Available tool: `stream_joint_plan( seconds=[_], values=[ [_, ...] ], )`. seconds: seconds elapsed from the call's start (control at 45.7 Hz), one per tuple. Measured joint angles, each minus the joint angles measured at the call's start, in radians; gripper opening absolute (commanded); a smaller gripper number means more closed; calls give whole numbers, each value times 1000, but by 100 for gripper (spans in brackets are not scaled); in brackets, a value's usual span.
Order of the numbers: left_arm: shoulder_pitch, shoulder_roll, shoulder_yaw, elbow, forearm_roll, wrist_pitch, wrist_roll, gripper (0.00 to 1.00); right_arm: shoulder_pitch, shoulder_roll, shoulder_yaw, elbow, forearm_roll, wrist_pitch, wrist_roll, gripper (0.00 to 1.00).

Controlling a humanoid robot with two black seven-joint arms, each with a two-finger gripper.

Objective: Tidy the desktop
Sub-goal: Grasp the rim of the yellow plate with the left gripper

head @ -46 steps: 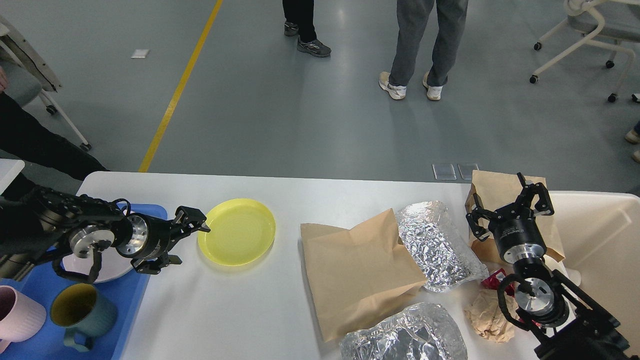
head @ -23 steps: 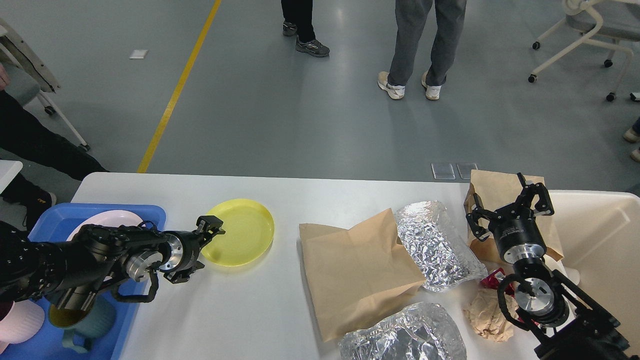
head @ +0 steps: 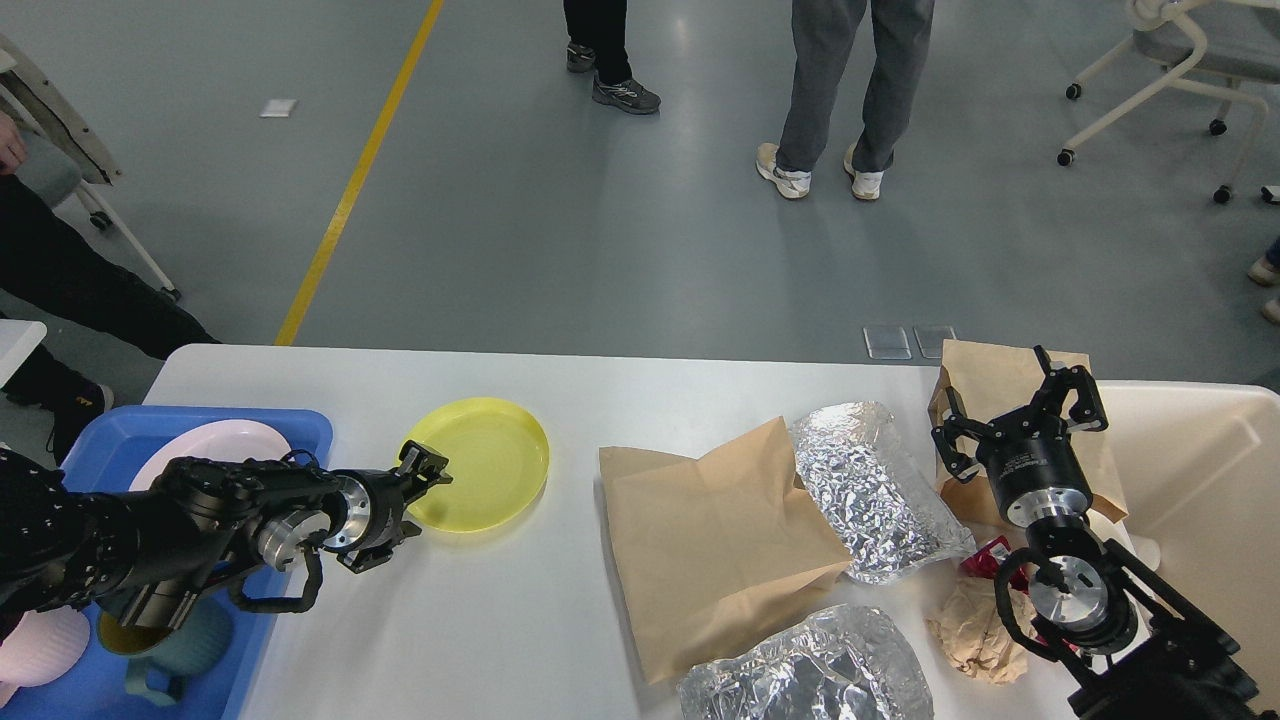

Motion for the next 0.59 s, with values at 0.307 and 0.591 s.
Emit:
stream_joint_plan(
  seconds=[0.307, 0.591],
  values=[
    [23, 3, -16, 5, -2, -6, 3, 35, 0, 0, 0, 0, 0, 0, 0, 100],
    [29, 6, -14, 3, -2, -62, 6, 13, 0, 0, 0, 0, 0, 0, 1, 100]
  ],
)
